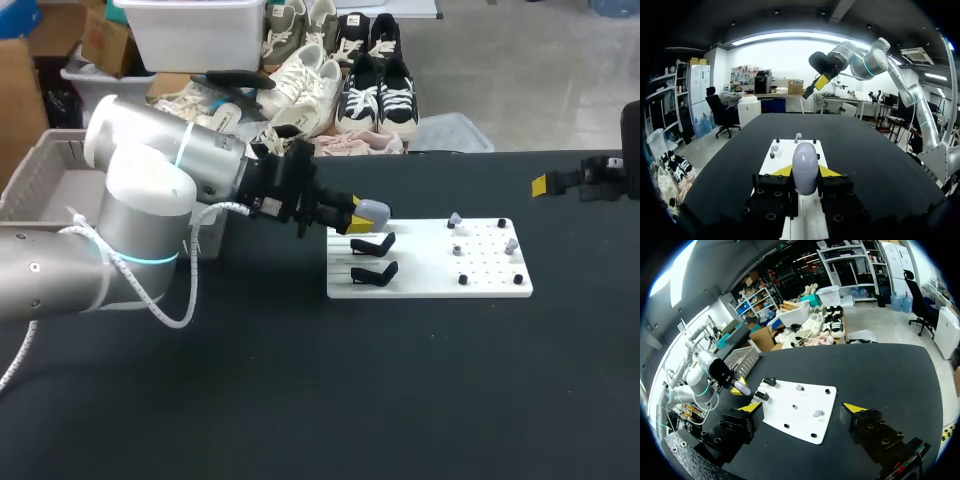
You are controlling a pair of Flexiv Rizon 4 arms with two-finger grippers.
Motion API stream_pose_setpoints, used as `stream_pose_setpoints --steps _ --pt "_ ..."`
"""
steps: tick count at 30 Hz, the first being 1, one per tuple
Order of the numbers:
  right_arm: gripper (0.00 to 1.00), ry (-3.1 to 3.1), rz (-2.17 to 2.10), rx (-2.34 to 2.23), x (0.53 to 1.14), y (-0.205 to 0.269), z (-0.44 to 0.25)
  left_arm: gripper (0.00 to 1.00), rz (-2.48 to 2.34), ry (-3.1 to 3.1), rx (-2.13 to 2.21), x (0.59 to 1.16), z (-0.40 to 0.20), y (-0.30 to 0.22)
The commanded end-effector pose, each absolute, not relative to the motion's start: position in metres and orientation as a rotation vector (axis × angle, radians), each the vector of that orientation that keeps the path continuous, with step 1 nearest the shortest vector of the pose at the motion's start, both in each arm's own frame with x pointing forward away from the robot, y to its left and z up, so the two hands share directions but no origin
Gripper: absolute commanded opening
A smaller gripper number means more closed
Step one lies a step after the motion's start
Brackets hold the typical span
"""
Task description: Pick up each earbud case from the left stands, insert the matching earbuds, close the lid, and place the case in the box.
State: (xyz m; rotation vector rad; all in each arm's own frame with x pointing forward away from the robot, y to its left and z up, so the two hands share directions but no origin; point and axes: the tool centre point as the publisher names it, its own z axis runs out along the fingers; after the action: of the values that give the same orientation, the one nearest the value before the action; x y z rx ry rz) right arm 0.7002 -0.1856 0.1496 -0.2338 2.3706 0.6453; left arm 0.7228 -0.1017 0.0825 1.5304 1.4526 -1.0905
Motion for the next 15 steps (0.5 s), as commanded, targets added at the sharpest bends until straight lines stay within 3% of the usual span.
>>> stream_pose_setpoints --steps 1,15 --pt "1.0 2.371 0.649 -0.237 0.701 -0.186 0.149 0.0 -1.056 1.428 1.451 0.683 0.107 -0.09" --pt "1.0 2.371 0.649 -0.237 0.701 -0.186 0.149 0.0 -1.113 1.281 1.419 0.629 0.137 -0.104"
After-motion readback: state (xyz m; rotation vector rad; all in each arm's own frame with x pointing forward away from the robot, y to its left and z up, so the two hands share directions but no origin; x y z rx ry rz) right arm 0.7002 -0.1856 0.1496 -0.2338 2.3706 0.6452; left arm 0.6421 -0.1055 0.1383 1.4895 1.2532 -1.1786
